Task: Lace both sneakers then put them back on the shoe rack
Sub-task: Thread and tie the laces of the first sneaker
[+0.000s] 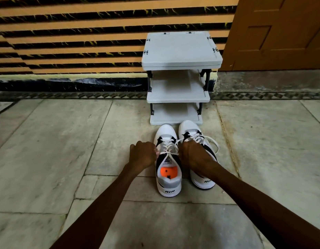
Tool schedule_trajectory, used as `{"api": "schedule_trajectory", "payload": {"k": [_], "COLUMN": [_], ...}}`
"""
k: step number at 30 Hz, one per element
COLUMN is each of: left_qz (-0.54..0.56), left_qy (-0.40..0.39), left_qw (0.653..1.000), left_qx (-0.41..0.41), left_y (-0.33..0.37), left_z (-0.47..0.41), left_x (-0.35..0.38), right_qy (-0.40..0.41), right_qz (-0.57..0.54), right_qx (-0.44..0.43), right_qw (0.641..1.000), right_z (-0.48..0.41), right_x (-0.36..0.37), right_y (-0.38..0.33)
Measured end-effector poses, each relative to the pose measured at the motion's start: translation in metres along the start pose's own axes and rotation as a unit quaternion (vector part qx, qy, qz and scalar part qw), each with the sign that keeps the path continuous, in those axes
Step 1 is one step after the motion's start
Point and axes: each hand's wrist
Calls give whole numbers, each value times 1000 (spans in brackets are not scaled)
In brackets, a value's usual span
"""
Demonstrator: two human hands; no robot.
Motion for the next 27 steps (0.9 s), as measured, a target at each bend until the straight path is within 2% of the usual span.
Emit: {"api": "schedule_trajectory", "payload": {"k": [2,4,6,13,19,23,27], "left_qz": [113,297,405,519,591,644,670], "left_qy": [-69,-150,-172,-138,-99,-80,-69], "left_qw": [991,943,898,844,801,761,739], "left_qx": [1,-2,-14,-11,11,-21,-34], "left_y": [-6,-8,-5,1,9,13,21], "left_z": [-1,3,6,9,8,7,7], "left_x": [-3,-9,-15,-18,-11,-7,-9], "right_qy": [-24,-23,11,84,160,159,170], "right_qz": [-81,-182,-292,-504,-575,-645,-670], "right_qx": [5,16,40,58,46,82,117], "right_qw": [996,983,956,857,801,743,713], "right_z": [-2,-4,-5,-7,-14,-18,-23], "right_x": [-2,-6,-9,-12,-10,-7,-5], "right_y": [6,9,11,4,5,-2,-11]}}
Point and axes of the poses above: each hand's wrist, its own z-axis away from the middle knuckle, its own x-axis out of the palm, y = z × x, and after that the axes turned 9 degrees about -x, right-handed
